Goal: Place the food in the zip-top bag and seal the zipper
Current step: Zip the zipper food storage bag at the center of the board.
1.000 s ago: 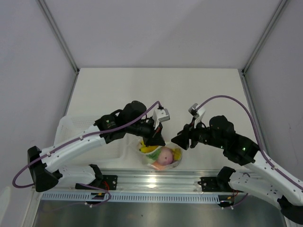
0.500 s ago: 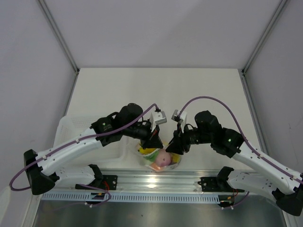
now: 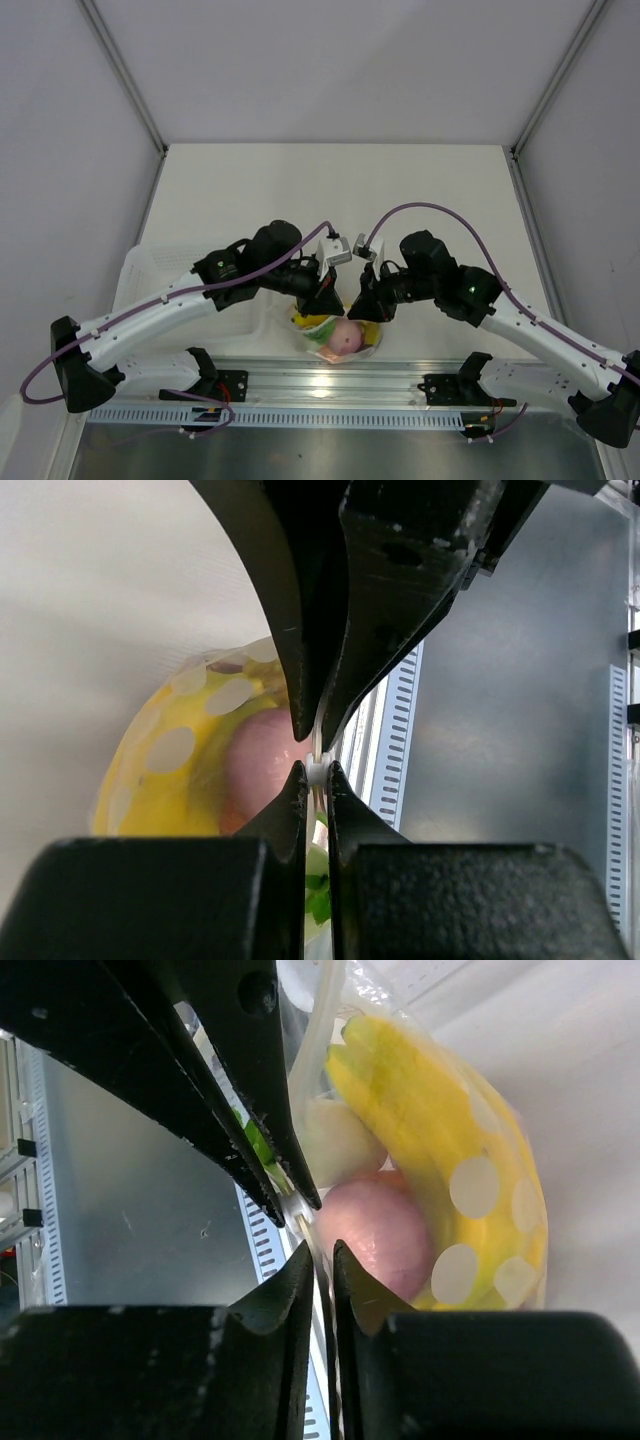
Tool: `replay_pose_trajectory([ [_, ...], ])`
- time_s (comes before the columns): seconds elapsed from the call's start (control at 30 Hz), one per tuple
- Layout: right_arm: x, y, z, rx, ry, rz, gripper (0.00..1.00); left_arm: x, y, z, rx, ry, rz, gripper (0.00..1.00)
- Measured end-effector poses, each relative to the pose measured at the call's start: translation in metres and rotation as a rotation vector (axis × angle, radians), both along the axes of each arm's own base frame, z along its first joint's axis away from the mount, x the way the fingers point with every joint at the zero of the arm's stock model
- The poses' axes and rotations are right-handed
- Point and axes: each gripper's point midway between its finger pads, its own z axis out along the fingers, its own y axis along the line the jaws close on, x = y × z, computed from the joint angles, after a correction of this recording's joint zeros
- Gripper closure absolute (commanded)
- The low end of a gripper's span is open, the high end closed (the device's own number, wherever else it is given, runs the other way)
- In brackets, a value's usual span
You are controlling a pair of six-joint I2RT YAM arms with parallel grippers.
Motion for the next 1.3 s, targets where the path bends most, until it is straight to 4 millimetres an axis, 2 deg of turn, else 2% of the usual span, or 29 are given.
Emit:
replay_pose_trajectory([
  [0.07, 0.001, 0.0, -0.001, -0.003, 0.0, -0.007, 0.95, 0.0, 0.0, -0.002, 0.001, 0.001, 0.001, 0.99],
  [0.13, 0.001, 0.0, 0.0, -0.001, 0.004, -0.012, 1.0, 0.0, 0.0, -0.002, 0.002, 0.001, 0.002, 1.0],
  [0.37, 0.007, 0.0, 0.002, -0.002, 0.011, -0.061, 1.0, 0.006, 0.0, -0.001, -0.002, -0.009, 0.02, 0.99],
  [0.53, 0.021, -0.006, 0.006, -0.003, 0.0, -0.186, 1.0, 0.016, 0.0, 0.002, -0.015, -0.04, 0.058, 1.0],
  [0.87, 0.038, -0.02, 0.007, 0.044, -0.002, -0.386, 1.0, 0.022, 0.016, 0.005, -0.009, -0.086, 0.137, 0.99],
  [1.3, 0.046, -0.033, 0.003, 0.04, -0.003, -0.489, 1.0, 0.02, 0.038, 0.006, 0.017, -0.112, 0.195, 0.99],
])
